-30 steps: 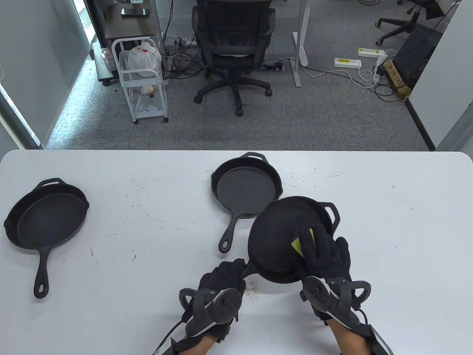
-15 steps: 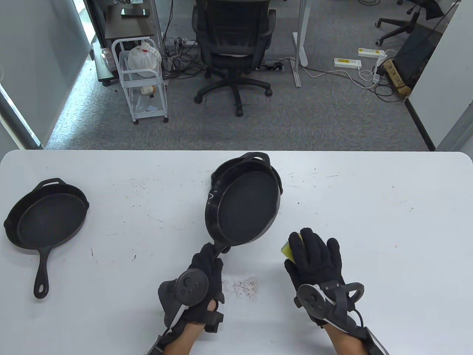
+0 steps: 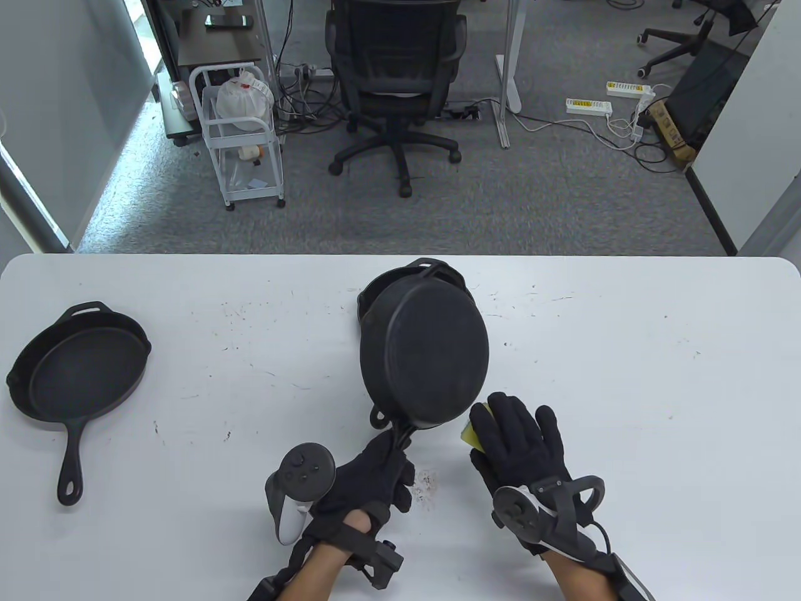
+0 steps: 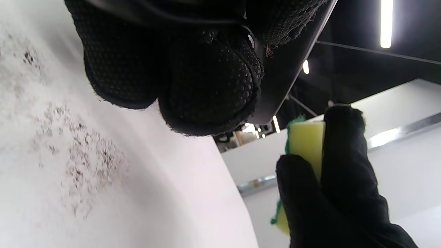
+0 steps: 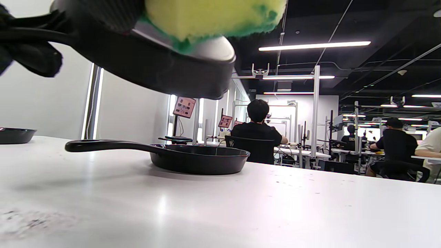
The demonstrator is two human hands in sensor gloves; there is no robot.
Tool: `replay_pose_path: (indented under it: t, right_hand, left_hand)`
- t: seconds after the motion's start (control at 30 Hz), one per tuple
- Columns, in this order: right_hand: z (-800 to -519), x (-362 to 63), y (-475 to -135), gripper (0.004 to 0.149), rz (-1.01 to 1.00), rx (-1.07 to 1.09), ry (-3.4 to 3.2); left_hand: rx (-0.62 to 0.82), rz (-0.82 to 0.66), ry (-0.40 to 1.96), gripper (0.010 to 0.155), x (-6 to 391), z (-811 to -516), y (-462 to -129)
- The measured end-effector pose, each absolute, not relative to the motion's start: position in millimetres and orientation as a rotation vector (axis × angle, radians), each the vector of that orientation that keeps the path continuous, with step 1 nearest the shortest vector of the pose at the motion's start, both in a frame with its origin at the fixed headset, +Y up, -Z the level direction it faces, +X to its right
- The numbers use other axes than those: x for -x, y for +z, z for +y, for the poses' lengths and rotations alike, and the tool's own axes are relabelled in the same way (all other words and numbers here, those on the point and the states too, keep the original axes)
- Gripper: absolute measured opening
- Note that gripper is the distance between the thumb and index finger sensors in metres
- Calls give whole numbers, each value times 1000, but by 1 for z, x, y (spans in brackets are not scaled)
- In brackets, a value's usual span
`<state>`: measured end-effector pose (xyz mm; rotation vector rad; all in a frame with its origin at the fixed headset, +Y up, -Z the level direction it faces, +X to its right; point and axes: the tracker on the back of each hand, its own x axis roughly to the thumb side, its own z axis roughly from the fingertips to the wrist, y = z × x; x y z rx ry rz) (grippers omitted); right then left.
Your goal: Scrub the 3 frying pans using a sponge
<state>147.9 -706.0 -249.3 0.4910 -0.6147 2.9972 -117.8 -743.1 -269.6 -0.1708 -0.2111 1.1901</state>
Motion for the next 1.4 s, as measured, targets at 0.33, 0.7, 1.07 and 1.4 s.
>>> replay_pose_path:
  t: [0.33,0.7,1.07,1.4]
  right_hand:
    - [-694,-141,-233,74,-764,-592,2863]
    - [-692,-218,-265,73,-636,-64,2654]
    - [-711,-148,-247,73,-610,-542,2836]
    - [-681,-182,-238,71,-879,-302,2668]
  left_hand:
    - [215,-406,889,58,93,-742,-266]
    - [175,-501,852,57,92,-733,-263]
    - [213,-367,1108,58,102,-743,-266]
    - [229,-554,779,57,79,-738,-260]
